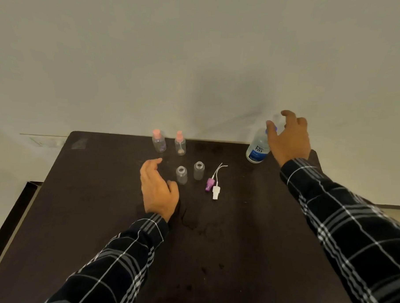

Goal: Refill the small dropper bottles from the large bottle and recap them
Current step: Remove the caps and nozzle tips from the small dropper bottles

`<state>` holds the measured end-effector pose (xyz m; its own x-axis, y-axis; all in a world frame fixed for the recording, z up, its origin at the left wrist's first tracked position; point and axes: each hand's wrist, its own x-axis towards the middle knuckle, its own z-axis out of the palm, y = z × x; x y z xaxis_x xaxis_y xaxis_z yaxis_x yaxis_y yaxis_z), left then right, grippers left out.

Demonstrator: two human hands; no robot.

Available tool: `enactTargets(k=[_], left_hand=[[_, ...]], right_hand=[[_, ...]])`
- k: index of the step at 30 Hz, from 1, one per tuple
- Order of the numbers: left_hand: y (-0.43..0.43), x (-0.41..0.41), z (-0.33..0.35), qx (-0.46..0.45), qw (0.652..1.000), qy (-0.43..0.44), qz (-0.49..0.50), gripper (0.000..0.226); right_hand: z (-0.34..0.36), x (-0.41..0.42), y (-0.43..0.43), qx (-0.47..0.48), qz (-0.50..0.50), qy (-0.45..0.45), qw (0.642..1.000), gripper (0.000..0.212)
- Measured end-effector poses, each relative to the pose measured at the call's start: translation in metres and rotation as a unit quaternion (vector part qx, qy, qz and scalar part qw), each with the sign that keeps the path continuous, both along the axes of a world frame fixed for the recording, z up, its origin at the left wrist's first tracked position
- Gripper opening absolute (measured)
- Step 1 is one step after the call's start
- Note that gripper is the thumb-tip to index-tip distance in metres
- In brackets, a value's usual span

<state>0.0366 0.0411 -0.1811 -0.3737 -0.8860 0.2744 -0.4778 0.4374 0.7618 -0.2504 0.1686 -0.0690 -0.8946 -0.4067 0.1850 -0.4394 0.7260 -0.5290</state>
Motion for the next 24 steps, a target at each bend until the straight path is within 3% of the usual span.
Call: enactTargets(k=[3,6,9,14,20,24], left_hand=[[0.013,-0.019,0.019,-0.07,0.997,-0.035,-0.013,0.046],[0.034,-0.049,0.033,-0.143,0.968,-0.066,-0.195,0.037],[0.052,-0.084,0.044,-0.141,0.935,-0.061,-0.318,0.042],[0.07,-0.122,0.043,0.036,0.958,-0.04,-0.283,0.048],[0.072,-0.126,0.035,0.099,0.957,-0.08,-0.261,0.05],[0.074,-0.131,0.033,0.162,0.959,-0.087,-0.215,0.066]], right_hand=[[0.007,-0.013,-0.004,0.091,0.073,-0.04,0.992,0.045],[0.007,-0.02,-0.002,0.099,0.099,-0.06,0.988,0.035],[0.007,-0.026,-0.001,0.117,0.119,-0.052,0.985,0.033],[0.011,-0.036,-0.004,0.195,0.197,0.0,0.961,0.025],[0.015,-0.023,0.0,0.226,0.264,0.006,0.938,0.027],[0.02,-0.006,0.003,0.234,0.305,0.004,0.923,0.029]])
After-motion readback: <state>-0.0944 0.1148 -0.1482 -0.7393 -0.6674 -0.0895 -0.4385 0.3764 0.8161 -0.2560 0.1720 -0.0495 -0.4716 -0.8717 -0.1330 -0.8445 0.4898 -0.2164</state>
